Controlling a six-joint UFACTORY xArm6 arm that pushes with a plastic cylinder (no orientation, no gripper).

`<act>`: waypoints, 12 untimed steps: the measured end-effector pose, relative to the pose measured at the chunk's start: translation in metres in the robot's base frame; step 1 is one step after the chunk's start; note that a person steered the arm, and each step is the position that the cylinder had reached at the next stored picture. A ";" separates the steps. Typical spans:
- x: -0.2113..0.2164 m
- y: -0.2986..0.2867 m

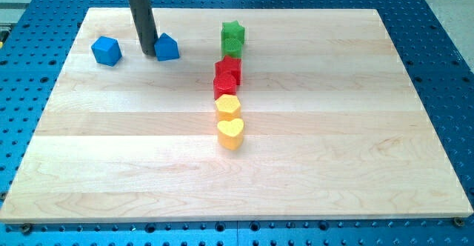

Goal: Move the triangle below the heart

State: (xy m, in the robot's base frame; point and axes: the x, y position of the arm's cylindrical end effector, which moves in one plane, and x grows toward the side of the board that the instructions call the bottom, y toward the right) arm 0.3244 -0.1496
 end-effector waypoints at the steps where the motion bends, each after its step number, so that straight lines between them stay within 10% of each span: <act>1: -0.015 0.001; 3: -0.038 0.045; 6: 0.189 0.027; 12: 0.268 0.109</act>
State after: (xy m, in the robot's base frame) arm 0.5927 -0.0405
